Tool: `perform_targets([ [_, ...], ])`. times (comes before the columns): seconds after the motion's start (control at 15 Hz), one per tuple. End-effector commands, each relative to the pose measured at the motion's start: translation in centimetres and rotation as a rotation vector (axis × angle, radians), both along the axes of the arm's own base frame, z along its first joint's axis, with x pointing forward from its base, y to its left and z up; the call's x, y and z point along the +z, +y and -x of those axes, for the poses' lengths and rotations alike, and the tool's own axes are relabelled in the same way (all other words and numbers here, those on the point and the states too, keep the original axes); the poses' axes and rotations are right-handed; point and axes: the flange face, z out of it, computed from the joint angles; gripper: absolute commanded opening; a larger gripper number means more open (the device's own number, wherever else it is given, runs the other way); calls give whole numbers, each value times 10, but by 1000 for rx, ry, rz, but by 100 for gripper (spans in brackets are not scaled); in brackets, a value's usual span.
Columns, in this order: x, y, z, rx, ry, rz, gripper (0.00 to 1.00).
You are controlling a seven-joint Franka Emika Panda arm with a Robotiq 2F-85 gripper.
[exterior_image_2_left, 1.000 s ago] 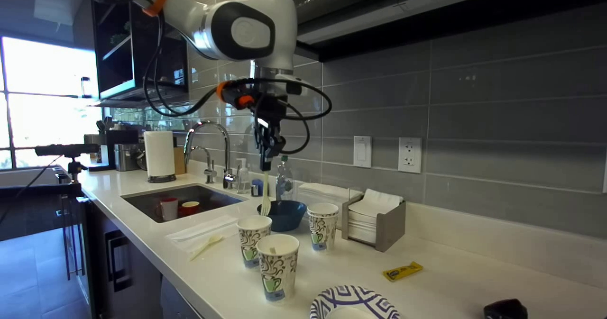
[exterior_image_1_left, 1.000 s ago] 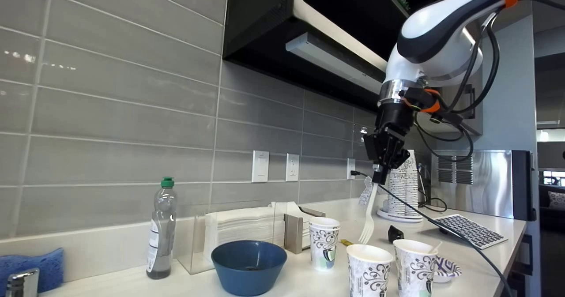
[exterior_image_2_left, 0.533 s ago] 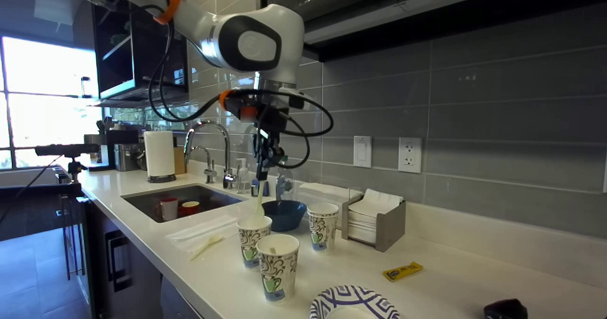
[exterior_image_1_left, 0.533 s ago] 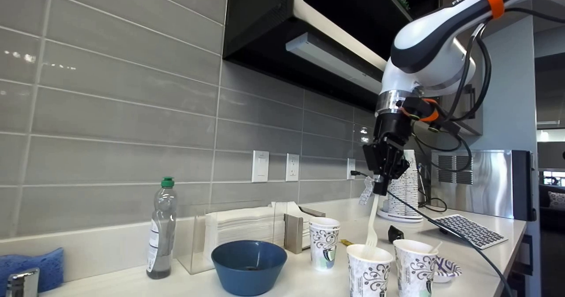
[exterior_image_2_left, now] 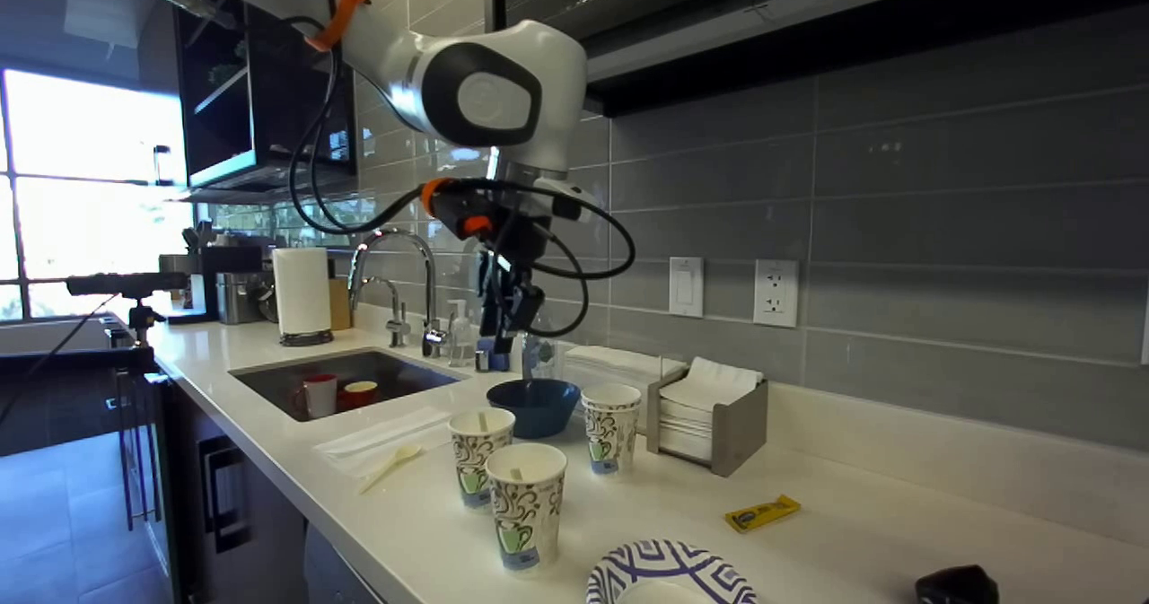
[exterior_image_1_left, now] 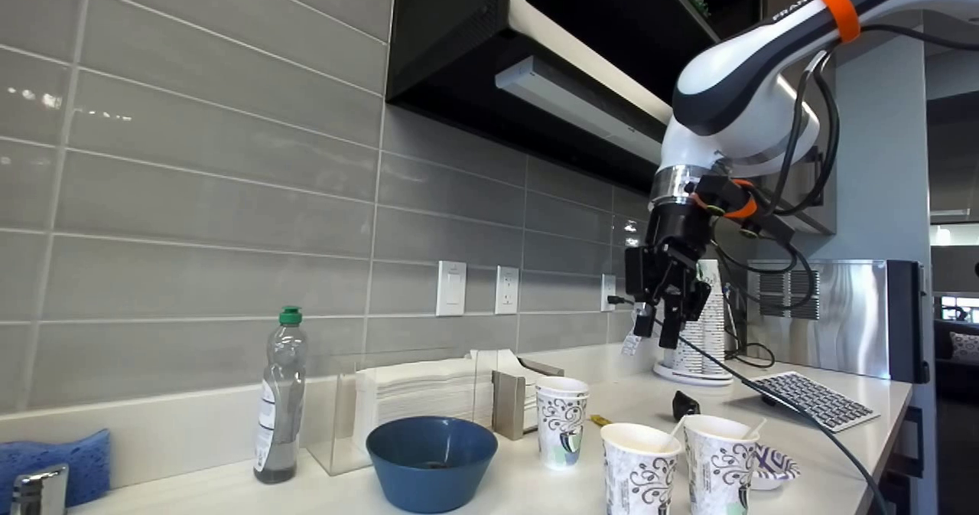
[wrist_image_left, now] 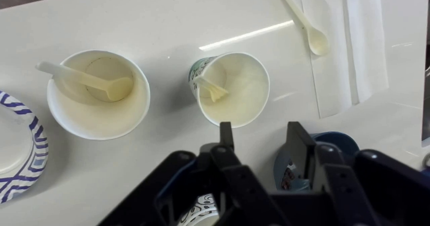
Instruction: Move the spoon to the cup to the left
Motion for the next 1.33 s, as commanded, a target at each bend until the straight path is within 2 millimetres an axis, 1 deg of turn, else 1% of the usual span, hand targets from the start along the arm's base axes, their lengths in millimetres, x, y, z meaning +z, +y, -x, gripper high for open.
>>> perform_targets([
  [0.0, 11, -5, 9, -8, -2, -24, 77],
  [0.2, 15, -10, 18, -31, 17, 19, 99],
  [0.47, 26, -17, 33, -65, 29, 83, 100],
  [0.8, 47, -17, 58, -56, 18, 128, 100],
  [0.87, 41, -19, 39, -50, 20, 108, 100],
  [1.07, 47, -18, 49, -48, 11, 109, 100],
  [1.27, 46, -17, 51, -47, 13, 109, 100],
])
